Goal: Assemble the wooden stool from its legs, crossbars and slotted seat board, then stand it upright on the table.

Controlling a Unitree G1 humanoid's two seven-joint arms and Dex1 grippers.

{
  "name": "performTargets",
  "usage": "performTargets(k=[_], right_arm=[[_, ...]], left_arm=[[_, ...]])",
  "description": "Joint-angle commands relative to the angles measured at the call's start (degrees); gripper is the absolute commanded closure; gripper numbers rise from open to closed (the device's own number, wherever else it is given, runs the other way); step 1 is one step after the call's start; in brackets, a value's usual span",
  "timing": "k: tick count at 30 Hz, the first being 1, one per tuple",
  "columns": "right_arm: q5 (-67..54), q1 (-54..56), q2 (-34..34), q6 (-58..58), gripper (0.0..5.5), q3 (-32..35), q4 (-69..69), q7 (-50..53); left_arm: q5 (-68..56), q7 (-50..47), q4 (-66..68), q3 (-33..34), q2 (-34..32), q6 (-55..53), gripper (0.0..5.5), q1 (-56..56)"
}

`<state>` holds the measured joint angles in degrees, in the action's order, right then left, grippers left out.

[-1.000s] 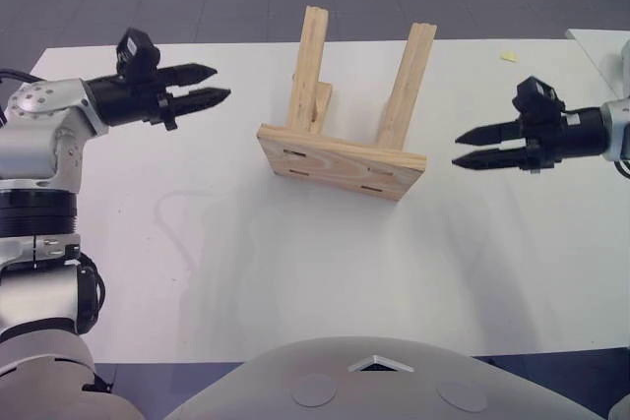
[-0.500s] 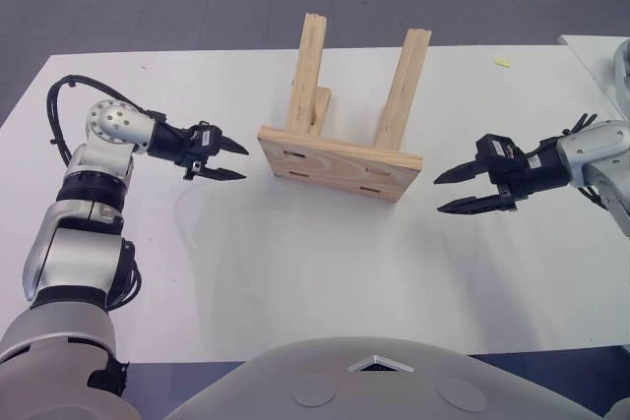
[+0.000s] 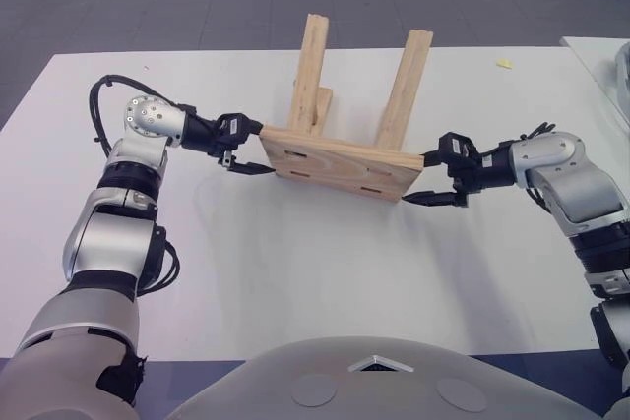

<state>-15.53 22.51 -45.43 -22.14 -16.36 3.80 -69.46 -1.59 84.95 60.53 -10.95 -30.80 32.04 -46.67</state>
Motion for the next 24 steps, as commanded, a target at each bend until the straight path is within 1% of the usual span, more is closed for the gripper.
performTargets(k=[1, 5, 7, 10, 12, 15, 17, 18, 19, 20, 22, 24], right_arm=[[1.5, 1.5, 2.9, 0.5, 1.94, 0.3, 0.8, 1.7], [1.7, 1.4, 4.8, 1.0, 2.54, 0.8, 1.8, 2.4], [1.9, 1.1, 5.2, 1.0, 3.03, 1.0, 1.7, 2.4], [2.1, 0.7, 5.5, 1.5, 3.61, 1.5, 2.3, 2.2], [1.2, 0.8, 6.1, 1.2, 3.96, 2.3, 2.8, 1.9], [-2.4, 1.4, 8.1, -1.7, 4.01, 4.9, 2.6, 1.7], [-6.0, 3.3, 9.9, -6.5, 4.0, 8.3, 2.0, 2.6], [-7.6, 6.5, 11.5, -12.2, 3.99, 10.4, 2.3, 5.1], [-8.3, 9.5, 13.3, -14.7, 3.97, 11.6, 2.8, 6.9], [-8.5, 14.3, 16.4, -17.2, 3.94, 13.3, 4.5, 10.2], [-8.5, 22.6, 21.2, -20.7, 3.88, 16.0, 8.9, 14.8], [-8.0, 31.1, 24.2, -22.0, 3.84, 18.7, 15.4, 19.0]], left_arm=[[0.0, 0.3, 1.2, 0.6, 1.8, 0.8, 1.87, -1.4], [-0.8, 1.5, 1.4, 1.5, 2.5, 0.7, 2.47, 0.0], [-1.3, 2.1, 1.0, 2.0, 2.4, 0.4, 2.94, 0.9], [-2.2, 3.0, -0.2, 2.8, 2.6, -0.3, 3.49, 1.8], [-3.1, 3.7, -1.5, 3.2, 2.8, -1.2, 3.71, 2.5], [-5.4, 4.0, -4.6, 4.6, 3.3, -5.2, 3.8, 2.8], [-7.8, 2.3, -7.7, 6.6, 3.8, -15.4, 3.8, 0.5], [-8.1, -0.4, -9.1, 7.5, 3.8, -22.1, 3.8, -2.2], [-7.7, -3.6, -10.3, 8.2, 3.9, -28.1, 3.8, -4.7], [-6.1, -9.2, -9.8, 8.7, 4.3, -33.7, 3.8, -8.5], [-4.5, -16.3, -7.4, 9.7, 5.6, -42.8, 3.8, -15.6], [-7.1, -19.7, -4.5, 13.5, 7.0, -49.3, 3.8, -23.3]])
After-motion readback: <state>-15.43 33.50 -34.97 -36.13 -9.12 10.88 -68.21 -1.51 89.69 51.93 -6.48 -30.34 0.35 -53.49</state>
